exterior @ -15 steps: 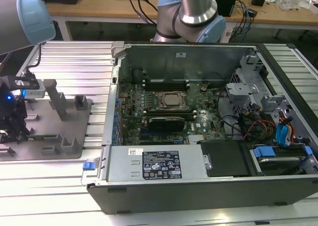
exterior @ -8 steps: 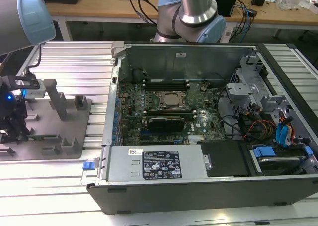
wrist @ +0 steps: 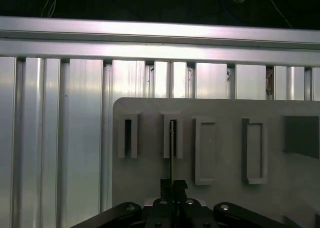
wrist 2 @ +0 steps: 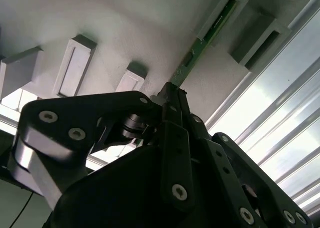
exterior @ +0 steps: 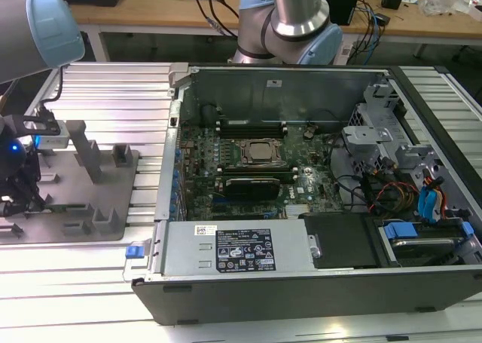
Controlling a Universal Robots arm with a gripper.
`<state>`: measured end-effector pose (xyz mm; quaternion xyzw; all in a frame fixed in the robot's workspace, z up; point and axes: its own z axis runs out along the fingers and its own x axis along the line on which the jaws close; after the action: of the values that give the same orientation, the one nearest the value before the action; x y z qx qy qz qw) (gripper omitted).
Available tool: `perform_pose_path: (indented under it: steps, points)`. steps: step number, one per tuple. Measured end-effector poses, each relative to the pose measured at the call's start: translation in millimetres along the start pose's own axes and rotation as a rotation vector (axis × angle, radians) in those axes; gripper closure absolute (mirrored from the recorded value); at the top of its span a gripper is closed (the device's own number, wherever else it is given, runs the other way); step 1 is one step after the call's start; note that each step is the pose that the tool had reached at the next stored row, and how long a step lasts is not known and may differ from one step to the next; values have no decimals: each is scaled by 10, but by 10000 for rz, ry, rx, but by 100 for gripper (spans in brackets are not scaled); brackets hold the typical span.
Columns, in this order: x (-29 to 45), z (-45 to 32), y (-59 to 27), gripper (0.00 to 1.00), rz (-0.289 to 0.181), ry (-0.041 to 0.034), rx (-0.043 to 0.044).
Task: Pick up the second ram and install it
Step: 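Pick up the second ram and move it above second insertion slot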
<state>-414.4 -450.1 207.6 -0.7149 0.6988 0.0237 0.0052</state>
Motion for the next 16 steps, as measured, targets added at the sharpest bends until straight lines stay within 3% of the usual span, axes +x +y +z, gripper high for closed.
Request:
perform_pose_path:
  steps: [7,9,13,16]
  points:
    - [-6,-34,1,91,0,-1,1]
    - [-8,-81,2,91,1,0,0]
    - [-16,-271,7,91,3,-1,0]
    - [-19,-341,8,91,5,0,0]
